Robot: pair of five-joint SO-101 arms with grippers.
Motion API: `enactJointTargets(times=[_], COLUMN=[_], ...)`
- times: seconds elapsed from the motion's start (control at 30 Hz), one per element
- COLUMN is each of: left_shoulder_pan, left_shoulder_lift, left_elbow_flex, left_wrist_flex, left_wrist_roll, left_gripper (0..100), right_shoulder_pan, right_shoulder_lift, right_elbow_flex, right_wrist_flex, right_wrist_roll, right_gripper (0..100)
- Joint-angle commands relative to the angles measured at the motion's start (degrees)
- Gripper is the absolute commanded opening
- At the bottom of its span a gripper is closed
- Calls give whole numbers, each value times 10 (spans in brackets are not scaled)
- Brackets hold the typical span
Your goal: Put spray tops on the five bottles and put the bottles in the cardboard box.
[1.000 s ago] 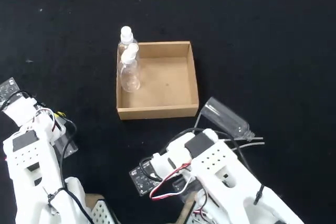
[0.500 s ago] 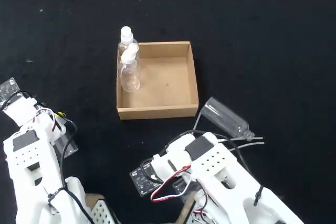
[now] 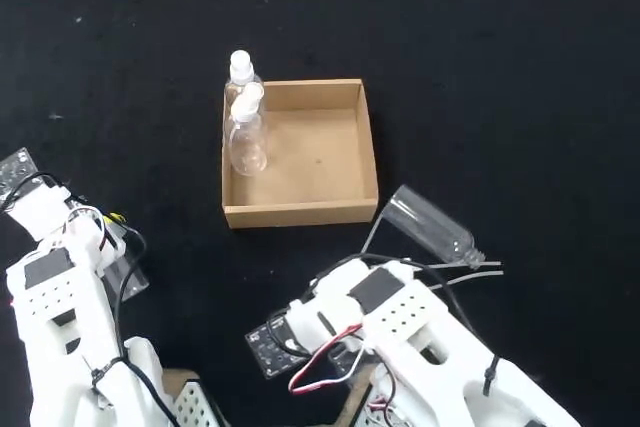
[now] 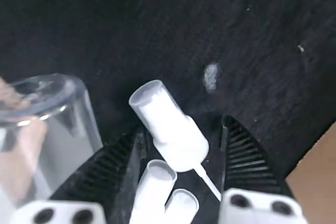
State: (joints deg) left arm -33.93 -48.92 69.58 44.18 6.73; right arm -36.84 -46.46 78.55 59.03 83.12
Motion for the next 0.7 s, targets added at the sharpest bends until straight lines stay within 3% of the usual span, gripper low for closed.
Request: enactJointTargets(times=[0.0,0.23,0.67], left_shoulder_pan=[-7,-7,-7], left_shoulder_lift=[-12,-12,-12], left_elbow_flex=[-23,-23,-23], left_wrist_flex=[-12,-12,-11], left_wrist_roll=[5,4,5], left_gripper=[30,30,30], right_shoulder_pan=[-14,-14,-8], right_shoulder_lift=[10,10,8], right_elbow_flex=[-3,-53,-287], right_wrist_flex=[-1,0,38], right_wrist_roll=[-32,-86,-264], right_gripper=[221,16,11])
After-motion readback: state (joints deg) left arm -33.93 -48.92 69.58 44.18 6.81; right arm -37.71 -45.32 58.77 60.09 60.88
